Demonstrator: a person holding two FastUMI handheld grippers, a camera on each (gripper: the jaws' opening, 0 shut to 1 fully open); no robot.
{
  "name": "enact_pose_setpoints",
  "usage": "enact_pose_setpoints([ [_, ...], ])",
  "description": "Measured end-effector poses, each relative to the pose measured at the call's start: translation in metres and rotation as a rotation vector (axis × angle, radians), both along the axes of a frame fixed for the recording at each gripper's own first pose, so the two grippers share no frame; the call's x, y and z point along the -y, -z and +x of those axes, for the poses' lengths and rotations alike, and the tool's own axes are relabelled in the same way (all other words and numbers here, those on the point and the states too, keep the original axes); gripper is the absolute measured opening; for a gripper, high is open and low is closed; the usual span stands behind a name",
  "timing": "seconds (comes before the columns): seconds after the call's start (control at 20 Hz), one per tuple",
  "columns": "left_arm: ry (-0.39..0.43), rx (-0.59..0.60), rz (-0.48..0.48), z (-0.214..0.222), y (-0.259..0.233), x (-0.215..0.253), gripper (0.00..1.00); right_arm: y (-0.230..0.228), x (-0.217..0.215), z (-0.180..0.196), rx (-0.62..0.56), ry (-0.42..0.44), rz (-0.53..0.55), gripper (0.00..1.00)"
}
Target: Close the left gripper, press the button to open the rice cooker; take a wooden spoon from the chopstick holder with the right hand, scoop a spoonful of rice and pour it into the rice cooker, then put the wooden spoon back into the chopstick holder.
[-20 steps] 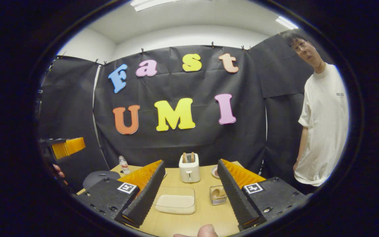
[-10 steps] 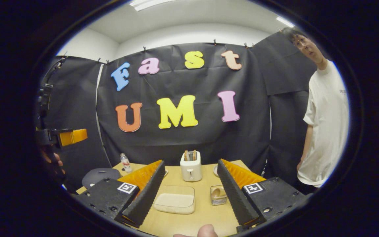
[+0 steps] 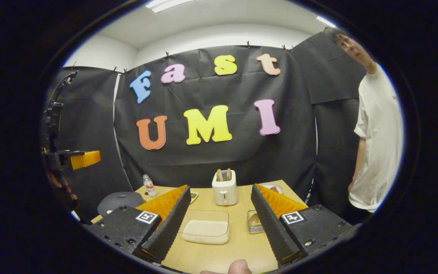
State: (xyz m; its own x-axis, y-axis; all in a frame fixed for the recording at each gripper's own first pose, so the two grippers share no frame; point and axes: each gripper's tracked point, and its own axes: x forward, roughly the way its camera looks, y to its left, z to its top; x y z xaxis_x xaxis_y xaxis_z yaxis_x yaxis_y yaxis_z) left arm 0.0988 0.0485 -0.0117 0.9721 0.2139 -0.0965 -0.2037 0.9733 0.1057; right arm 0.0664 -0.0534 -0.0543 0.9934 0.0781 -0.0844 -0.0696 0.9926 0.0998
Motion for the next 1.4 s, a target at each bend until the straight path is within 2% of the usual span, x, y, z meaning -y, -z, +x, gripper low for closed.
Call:
enact_pose_setpoints([
  [0.05, 0.003, -0.011, 0.000, -0.002, 0.004, -0.004, 0.41, 0.001, 0.001, 0.001, -0.002, 0.005, -0.002, 1.00],
  [0.1, 0.003, -0.023, -0.001, -0.004, 0.008, -0.007, 0.51, 0.000, 0.004, 0.001, -0.003, 0.011, -0.005, 1.00],
  [0.15, 0.010, -0.033, -0.008, -0.002, 0.011, -0.011, 0.51, 0.001, 0.007, 0.003, -0.005, 0.015, -0.005, 1.00],
  [0.2, 0.015, -0.042, -0.018, -0.003, 0.013, -0.013, 0.45, 0.001, 0.007, 0.004, -0.008, 0.017, -0.003, 1.00],
  [0.3, 0.013, -0.050, -0.035, -0.010, 0.013, -0.018, 0.46, 0.004, 0.007, 0.004, -0.016, 0.016, 0.000, 1.00],
  [0.35, -0.012, -0.032, -0.041, -0.003, 0.015, -0.029, 0.31, 0.005, 0.006, 0.004, -0.019, 0.014, -0.002, 1.00],
  [0.45, 0.007, -0.051, -0.063, -0.002, 0.021, -0.026, 0.00, 0.007, 0.005, 0.004, -0.022, 0.012, -0.005, 1.00],
  [0.55, 0.016, -0.060, -0.078, -0.007, 0.025, -0.027, 0.03, 0.010, 0.004, 0.005, -0.030, 0.008, -0.003, 1.00],
  [0.6, 0.022, -0.066, -0.092, -0.010, 0.026, -0.029, 0.00, 0.011, 0.003, 0.004, -0.033, 0.008, -0.005, 1.00],
  [0.75, 0.004, -0.123, -0.120, -0.006, 0.050, -0.045, 0.00, 0.012, 0.004, 0.004, -0.036, 0.007, -0.007, 1.00],
  [0.95, -0.019, -0.231, -0.206, -0.012, 0.091, -0.064, 0.00, 0.019, 0.012, 0.005, -0.044, 0.026, -0.022, 1.00],
  [1.2, -0.017, -0.425, -0.304, -0.027, 0.156, -0.078, 0.00, 0.034, 0.011, 0.003, -0.092, 0.018, -0.006, 1.00],
  [1.4, -0.028, -0.519, -0.416, -0.029, 0.190, -0.083, 0.00, 0.046, 0.005, -0.001, -0.122, 0.003, -0.006, 1.00],
])
